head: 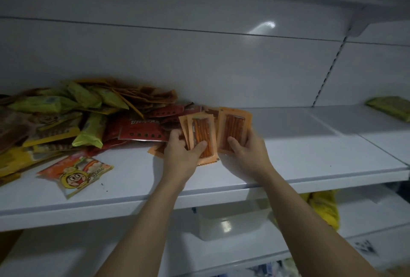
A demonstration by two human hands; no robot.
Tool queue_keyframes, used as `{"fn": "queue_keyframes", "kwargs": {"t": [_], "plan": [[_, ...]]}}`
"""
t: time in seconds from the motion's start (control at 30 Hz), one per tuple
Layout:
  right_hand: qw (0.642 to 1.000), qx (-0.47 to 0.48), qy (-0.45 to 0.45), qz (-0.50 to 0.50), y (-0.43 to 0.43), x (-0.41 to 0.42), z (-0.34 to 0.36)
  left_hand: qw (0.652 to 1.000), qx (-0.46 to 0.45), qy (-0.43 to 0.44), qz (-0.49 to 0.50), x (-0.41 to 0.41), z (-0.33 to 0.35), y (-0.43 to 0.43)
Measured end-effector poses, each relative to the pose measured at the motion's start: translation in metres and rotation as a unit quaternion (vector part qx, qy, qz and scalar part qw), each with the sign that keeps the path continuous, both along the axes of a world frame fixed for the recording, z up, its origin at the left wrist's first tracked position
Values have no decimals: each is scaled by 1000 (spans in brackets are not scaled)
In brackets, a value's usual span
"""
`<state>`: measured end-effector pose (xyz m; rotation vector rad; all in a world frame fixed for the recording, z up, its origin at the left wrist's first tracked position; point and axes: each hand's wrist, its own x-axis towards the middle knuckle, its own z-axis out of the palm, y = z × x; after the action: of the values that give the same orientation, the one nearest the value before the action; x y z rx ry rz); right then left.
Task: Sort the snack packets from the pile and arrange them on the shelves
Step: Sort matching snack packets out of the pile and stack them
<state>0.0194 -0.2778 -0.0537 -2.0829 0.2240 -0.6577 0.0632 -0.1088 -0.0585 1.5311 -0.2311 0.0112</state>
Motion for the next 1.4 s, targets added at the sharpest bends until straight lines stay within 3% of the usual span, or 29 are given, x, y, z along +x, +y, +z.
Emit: {"fn": "queue_keyframes", "kwargs": {"t": [0.5,0.77,1.1,1.4], "plan": [[999,40,-4,-17,-5,-9,5,999,39,-7,17,-7,9,-5],[996,82,-6,-23,-37,-63,4,998,43,-29,32,-41,19,-24],[984,103,-71,-127,-167,-188,38,996,20,-49,-77,-128,45,-177],[934,159,-141,-287,-287,-372,30,969,-28,-46,-242,-266,48,-332]]}}
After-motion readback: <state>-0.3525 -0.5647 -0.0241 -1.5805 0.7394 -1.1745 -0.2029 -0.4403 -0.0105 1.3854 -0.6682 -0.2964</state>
